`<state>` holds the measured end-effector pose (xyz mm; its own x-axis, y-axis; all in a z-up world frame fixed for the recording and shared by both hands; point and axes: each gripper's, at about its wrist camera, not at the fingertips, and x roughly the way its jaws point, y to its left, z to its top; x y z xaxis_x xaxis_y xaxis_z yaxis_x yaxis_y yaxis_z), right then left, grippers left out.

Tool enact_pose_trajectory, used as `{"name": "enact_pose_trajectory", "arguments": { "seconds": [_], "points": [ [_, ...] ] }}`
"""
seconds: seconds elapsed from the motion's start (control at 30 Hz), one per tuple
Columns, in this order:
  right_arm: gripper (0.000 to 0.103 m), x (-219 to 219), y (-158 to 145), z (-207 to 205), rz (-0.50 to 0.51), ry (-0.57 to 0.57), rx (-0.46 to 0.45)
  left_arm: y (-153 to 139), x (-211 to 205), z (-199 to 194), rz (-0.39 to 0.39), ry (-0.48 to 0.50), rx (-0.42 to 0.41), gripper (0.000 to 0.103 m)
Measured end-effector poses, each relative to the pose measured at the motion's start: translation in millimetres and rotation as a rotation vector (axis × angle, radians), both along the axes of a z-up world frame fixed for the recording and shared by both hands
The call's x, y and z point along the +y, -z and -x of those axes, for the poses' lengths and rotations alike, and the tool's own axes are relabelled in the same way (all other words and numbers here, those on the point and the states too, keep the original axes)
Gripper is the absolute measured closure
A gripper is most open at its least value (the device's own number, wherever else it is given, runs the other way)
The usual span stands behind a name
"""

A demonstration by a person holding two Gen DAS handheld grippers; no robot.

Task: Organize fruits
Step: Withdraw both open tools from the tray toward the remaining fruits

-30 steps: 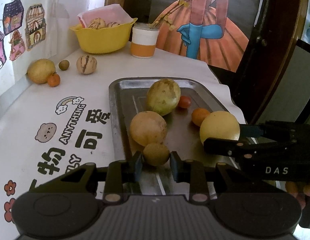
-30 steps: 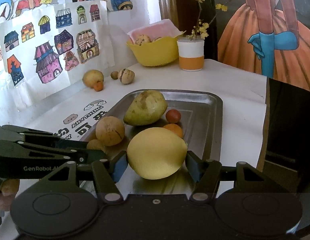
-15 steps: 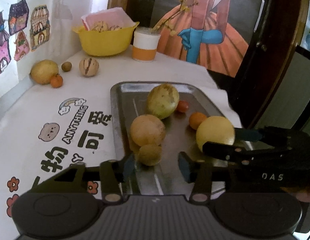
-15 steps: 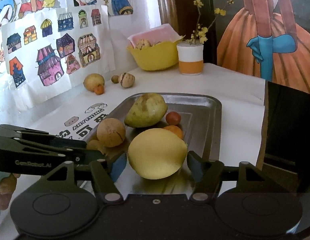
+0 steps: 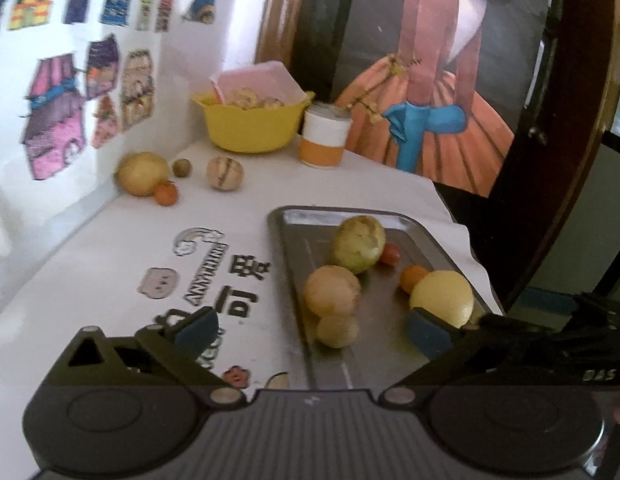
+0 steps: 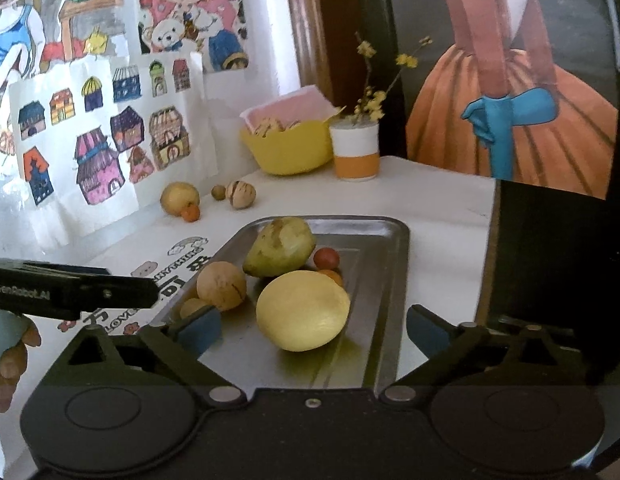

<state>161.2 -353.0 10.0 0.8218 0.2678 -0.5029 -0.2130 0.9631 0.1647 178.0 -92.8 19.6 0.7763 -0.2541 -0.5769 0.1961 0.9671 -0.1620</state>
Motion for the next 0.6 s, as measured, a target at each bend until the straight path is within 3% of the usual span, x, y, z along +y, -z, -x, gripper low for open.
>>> {"name": "enact_pose_trajectory", "arguments": {
  "seconds": [0.23, 0.6],
  "points": [
    [0.001, 1.2, -6.9, 33.7, 0.015, 0.03, 0.035, -4.8, 20.7, 30.2, -0.005, -0.021, -0.014, 0.001],
    [0.001, 30.8, -4.6, 84.1, 0.061, -0.041, 0.196, 6.5, 48.0, 71.9, -0.044, 0.018, 0.079, 0.001]
  ]
}}
